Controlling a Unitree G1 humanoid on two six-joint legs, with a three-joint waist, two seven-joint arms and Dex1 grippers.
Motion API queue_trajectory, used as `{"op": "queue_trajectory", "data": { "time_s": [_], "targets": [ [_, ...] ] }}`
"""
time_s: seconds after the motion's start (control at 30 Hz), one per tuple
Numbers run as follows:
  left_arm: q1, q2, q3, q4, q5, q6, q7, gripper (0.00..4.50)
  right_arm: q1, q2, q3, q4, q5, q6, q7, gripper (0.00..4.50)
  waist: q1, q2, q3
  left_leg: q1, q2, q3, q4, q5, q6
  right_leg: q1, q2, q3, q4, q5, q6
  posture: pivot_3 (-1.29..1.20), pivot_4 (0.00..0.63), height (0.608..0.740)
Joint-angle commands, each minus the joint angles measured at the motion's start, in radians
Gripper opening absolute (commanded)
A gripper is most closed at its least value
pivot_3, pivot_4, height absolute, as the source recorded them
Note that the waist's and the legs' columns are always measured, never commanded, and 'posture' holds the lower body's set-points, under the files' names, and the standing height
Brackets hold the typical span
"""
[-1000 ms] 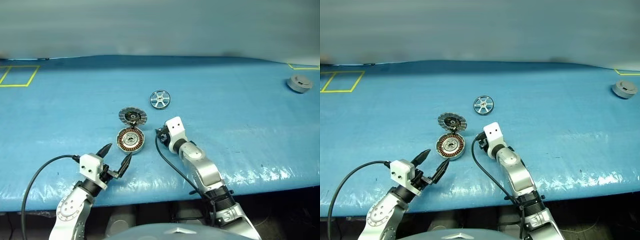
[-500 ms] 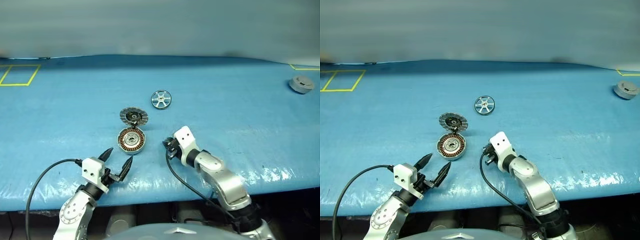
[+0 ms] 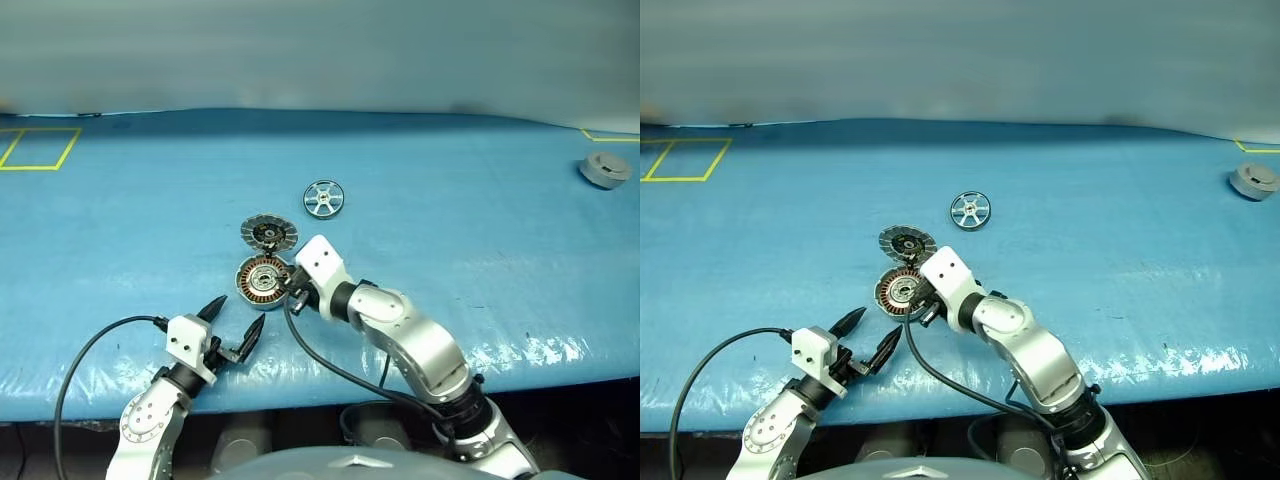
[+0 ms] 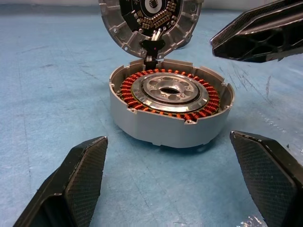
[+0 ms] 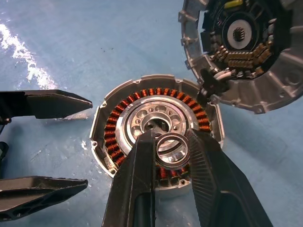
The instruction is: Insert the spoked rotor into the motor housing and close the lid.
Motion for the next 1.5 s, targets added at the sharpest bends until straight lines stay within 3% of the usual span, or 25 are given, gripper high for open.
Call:
{"op": "queue_trajectory", "data": {
  "time_s": [0.03, 0.67, 1.23, 1.27, 1.47, 1.5],
  "targets": [
    [0.003, 0.005, 0.002, 0.003, -0.003, -0.039, -0.010, 4.50, -0.024, 0.041, 0.006, 0.025, -0.010, -0.043, -0.023, 0.65, 0.000, 0.000, 0.000, 0.000, 0.000, 0.000, 0.000, 0.000, 0.000, 0.000, 0.000, 0.000, 0.000, 0.000, 0.000, 0.00, 0.150, 0.740],
    [-0.009, 0.002, -0.003, 0.008, -0.004, -0.038, -0.008, 4.50, -0.047, 0.133, 0.024, 0.181, -0.042, -0.132, -0.040, 0.65, -0.005, 0.000, 0.000, 0.000, 0.000, 0.000, -0.001, 0.000, 0.000, -0.001, 0.001, 0.000, 0.000, 0.003, 0.005, 0.00, 0.150, 0.740],
    [-0.015, 0.004, -0.013, 0.004, -0.003, -0.020, -0.001, 4.50, -0.036, 0.128, 0.033, 0.205, -0.062, -0.151, -0.037, 0.65, -0.006, 0.000, 0.000, 0.000, 0.000, 0.000, -0.002, 0.000, 0.000, -0.001, 0.000, 0.000, 0.000, 0.003, 0.005, 0.00, 0.150, 0.740],
    [-0.015, 0.004, -0.014, 0.003, -0.003, -0.018, 0.000, 4.50, -0.037, 0.129, 0.030, 0.206, -0.062, -0.153, -0.036, 1.39, -0.006, 0.000, 0.000, 0.000, 0.000, 0.000, -0.002, 0.000, 0.000, -0.001, 0.000, 0.000, 0.000, 0.003, 0.005, 0.00, 0.150, 0.740],
    [-0.013, 0.004, -0.020, -0.008, -0.002, -0.010, 0.005, 4.50, -0.034, 0.125, 0.019, 0.126, -0.048, -0.126, -0.029, 3.32, -0.005, 0.000, 0.000, 0.000, 0.000, 0.000, -0.001, 0.000, 0.000, -0.001, 0.000, 0.000, 0.000, 0.003, 0.005, 0.00, 0.150, 0.740],
    [-0.012, 0.004, -0.020, -0.009, -0.002, -0.009, 0.006, 4.50, -0.034, 0.121, 0.020, 0.109, -0.045, -0.117, -0.026, 3.32, -0.005, 0.000, 0.000, 0.000, 0.000, 0.000, -0.001, 0.000, 0.000, -0.001, 0.000, 0.000, 0.000, 0.003, 0.005, 0.00, 0.150, 0.740]
  ]
}}
